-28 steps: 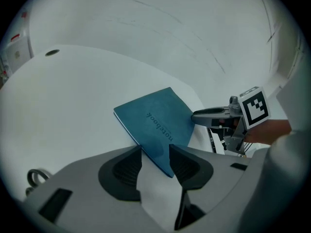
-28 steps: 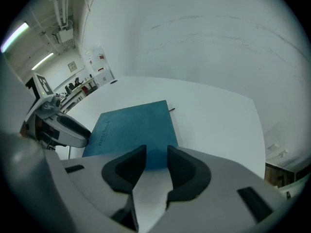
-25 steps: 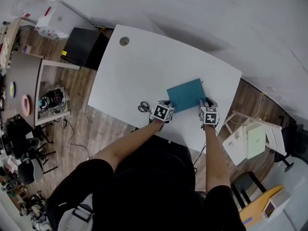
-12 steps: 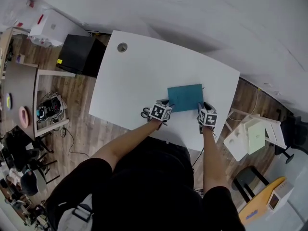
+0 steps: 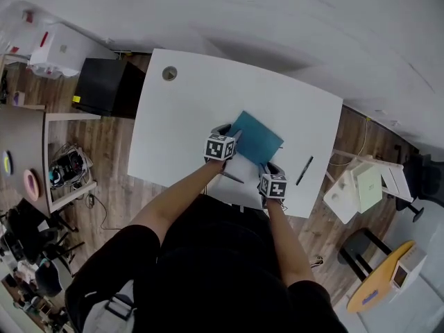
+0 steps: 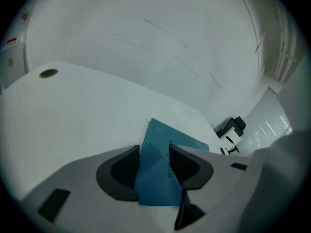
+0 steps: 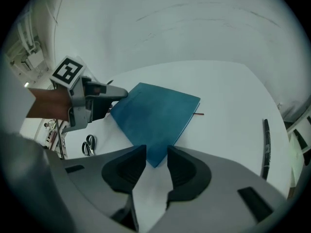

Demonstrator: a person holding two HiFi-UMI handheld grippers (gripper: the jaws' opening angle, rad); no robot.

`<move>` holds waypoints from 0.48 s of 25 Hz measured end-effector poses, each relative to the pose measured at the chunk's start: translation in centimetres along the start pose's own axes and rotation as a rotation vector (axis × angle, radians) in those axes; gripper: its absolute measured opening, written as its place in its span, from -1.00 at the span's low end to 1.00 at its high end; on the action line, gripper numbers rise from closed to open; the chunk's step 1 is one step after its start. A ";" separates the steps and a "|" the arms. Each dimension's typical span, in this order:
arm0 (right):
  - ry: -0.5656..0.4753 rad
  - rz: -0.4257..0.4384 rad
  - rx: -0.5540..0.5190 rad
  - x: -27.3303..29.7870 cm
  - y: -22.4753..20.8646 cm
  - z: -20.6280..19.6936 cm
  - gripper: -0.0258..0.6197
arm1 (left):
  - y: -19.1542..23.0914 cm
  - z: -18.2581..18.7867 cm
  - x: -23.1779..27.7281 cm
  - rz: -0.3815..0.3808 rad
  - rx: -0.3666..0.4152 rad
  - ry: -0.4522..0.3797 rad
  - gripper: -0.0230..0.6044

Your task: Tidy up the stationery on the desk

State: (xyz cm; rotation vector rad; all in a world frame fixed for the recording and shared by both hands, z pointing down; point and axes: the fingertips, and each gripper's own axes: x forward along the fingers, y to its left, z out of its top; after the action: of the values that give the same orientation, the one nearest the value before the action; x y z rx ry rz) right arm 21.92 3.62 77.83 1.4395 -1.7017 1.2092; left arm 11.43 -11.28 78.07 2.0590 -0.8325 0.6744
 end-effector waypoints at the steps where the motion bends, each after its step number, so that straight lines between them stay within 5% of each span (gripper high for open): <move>1: 0.001 0.002 -0.018 0.1 0.4 -0.1 -0.48 | 0.1 0.5 0.1 -0.009 0.016 -0.009 -0.35; 8: -0.022 -0.001 -0.038 -0.4 -1.7 2.5 -0.48 | 0.7 0.8 -2.0 -0.004 -0.016 -0.042 -0.35; 12: -0.083 -0.012 -0.154 -0.3 -4.5 7.4 -0.48 | -1.0 -2.1 -3.0 -0.016 -0.072 0.028 -0.35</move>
State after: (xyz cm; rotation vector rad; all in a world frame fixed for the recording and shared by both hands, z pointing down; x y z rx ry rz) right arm 27.13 -2.94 75.74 1.4213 -1.7974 1.0010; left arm 9.84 -8.14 76.63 1.9854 -0.8116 0.6537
